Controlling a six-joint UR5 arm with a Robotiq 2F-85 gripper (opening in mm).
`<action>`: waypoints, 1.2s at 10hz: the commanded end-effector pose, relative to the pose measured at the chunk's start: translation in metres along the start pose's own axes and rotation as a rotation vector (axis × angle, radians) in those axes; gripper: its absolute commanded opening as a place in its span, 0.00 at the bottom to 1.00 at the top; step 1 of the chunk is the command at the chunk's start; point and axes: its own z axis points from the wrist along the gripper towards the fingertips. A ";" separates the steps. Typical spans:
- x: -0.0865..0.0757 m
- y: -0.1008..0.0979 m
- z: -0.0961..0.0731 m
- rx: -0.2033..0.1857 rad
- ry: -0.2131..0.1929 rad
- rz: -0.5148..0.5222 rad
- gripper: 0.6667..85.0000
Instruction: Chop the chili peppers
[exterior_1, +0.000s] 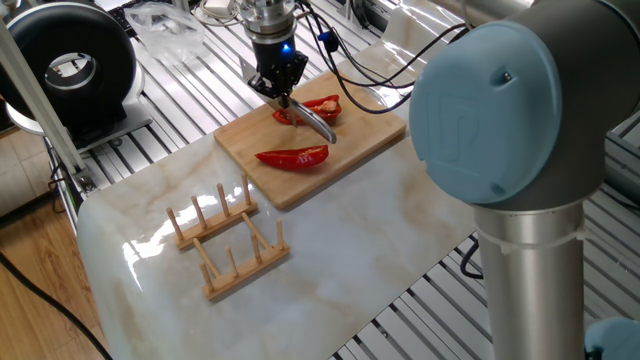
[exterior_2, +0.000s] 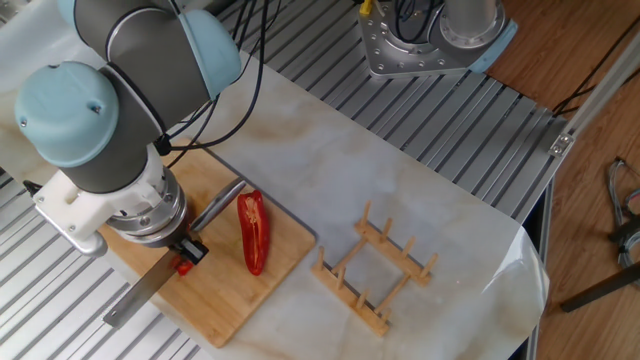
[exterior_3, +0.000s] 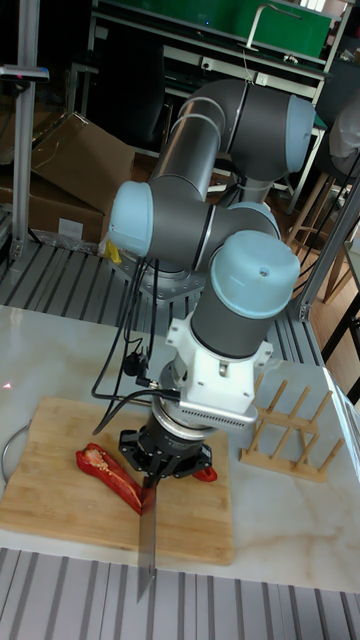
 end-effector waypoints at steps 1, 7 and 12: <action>-0.013 0.008 -0.010 -0.003 -0.035 -0.002 0.01; -0.016 0.012 0.000 -0.023 -0.039 -0.015 0.01; 0.001 0.015 -0.003 -0.033 0.030 -0.033 0.01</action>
